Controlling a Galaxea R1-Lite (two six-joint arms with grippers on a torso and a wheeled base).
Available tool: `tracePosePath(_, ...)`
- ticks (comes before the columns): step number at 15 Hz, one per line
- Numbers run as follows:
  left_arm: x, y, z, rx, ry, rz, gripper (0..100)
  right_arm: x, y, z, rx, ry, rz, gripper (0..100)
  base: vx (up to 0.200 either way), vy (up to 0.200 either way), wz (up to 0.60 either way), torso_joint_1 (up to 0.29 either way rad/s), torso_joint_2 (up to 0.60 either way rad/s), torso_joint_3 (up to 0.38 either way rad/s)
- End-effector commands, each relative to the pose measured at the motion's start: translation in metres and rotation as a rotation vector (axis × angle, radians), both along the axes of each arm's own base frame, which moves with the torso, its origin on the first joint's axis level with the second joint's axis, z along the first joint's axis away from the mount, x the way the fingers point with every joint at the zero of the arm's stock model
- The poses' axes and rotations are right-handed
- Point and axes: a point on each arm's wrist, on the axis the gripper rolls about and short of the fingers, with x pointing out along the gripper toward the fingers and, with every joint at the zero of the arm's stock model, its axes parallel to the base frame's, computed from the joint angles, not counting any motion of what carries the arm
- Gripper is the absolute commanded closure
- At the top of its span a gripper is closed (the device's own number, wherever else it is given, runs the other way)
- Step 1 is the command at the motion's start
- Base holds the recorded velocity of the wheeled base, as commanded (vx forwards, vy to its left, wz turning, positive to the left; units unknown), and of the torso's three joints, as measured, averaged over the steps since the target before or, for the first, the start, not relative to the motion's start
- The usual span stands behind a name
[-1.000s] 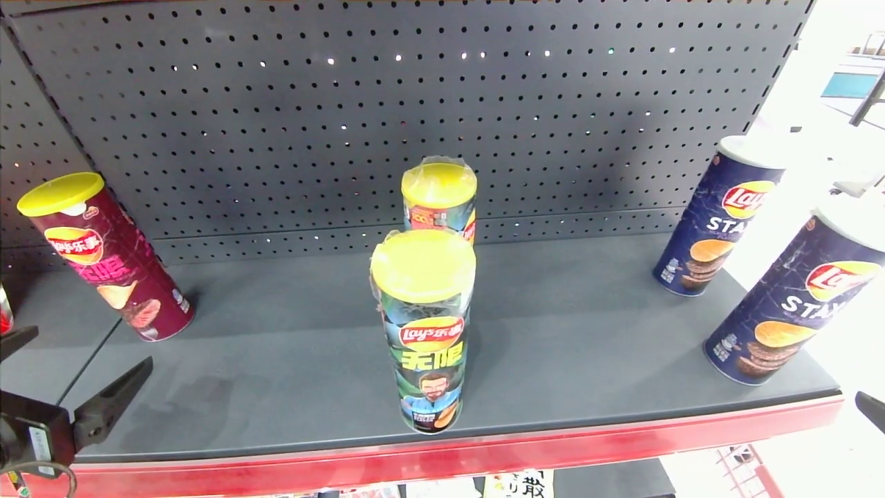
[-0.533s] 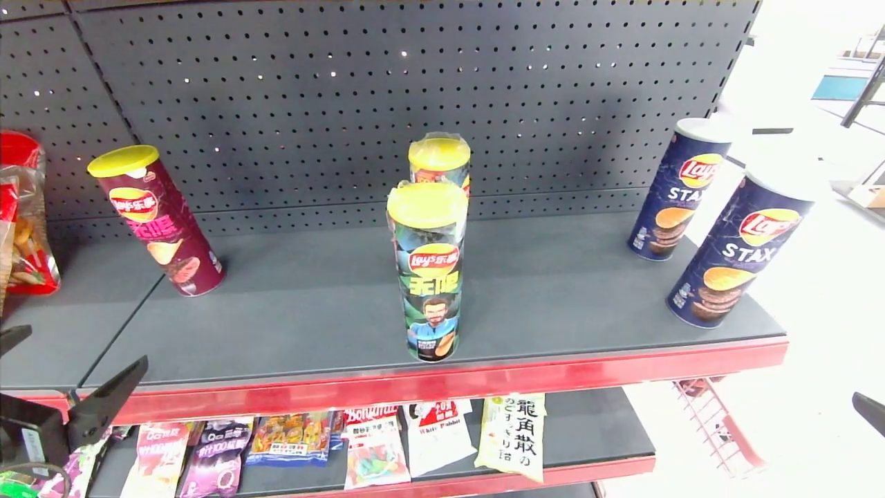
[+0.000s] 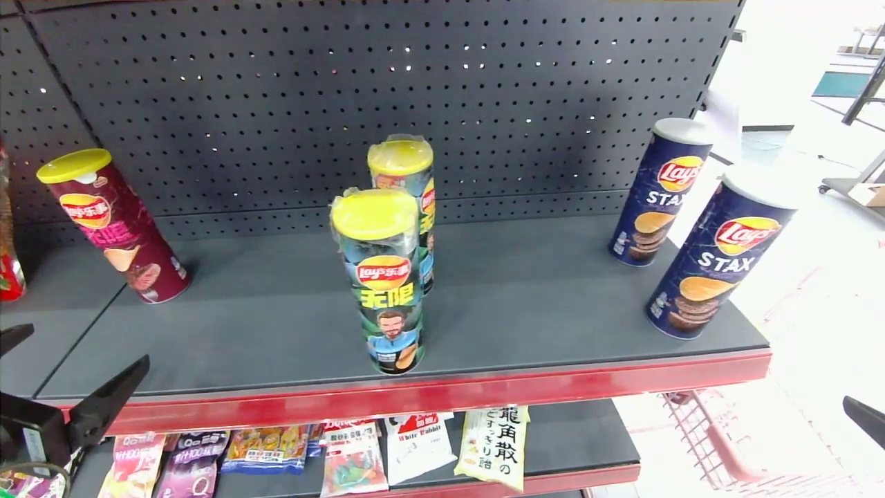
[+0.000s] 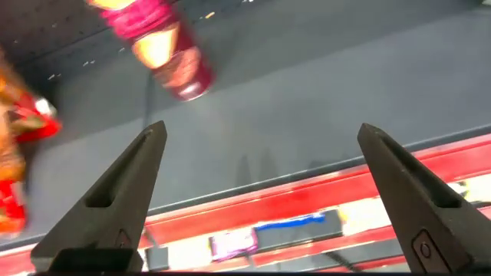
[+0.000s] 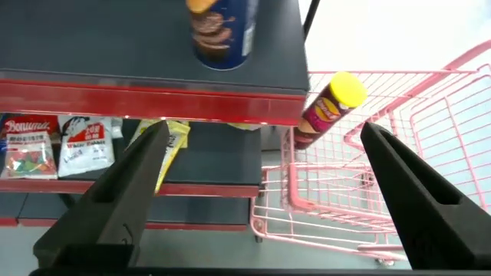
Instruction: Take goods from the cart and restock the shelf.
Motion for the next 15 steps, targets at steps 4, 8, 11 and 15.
tracePosePath(4, -0.002, 0.000, 0.001, -0.001, -0.009, 0.000, 0, 0.002, 0.000, 0.000, -0.007, 0.009, 0.002, 0, 0.000, -0.200, 0.00, 0.002, 0.00, 0.002)
tracePosePath(8, -0.003, 0.001, 0.001, 0.009, -0.016, -0.001, 0, 0.006, 0.000, -0.001, -0.010, 0.026, 0.001, 0, 0.000, -0.200, 0.00, 0.002, 0.00, 0.004)
tracePosePath(11, -0.003, 0.001, 0.001, 0.012, -0.016, -0.001, 0, 0.007, 0.000, -0.002, -0.010, 0.034, 0.001, 0, 0.000, -0.133, 0.00, 0.002, 0.00, 0.002)
tracePosePath(15, -0.011, 0.002, 0.002, 0.043, -0.042, -0.009, 0, 0.008, 0.000, -0.002, -0.011, 0.041, 0.001, 0, 0.000, 0.000, 0.00, 0.000, 0.00, 0.000)
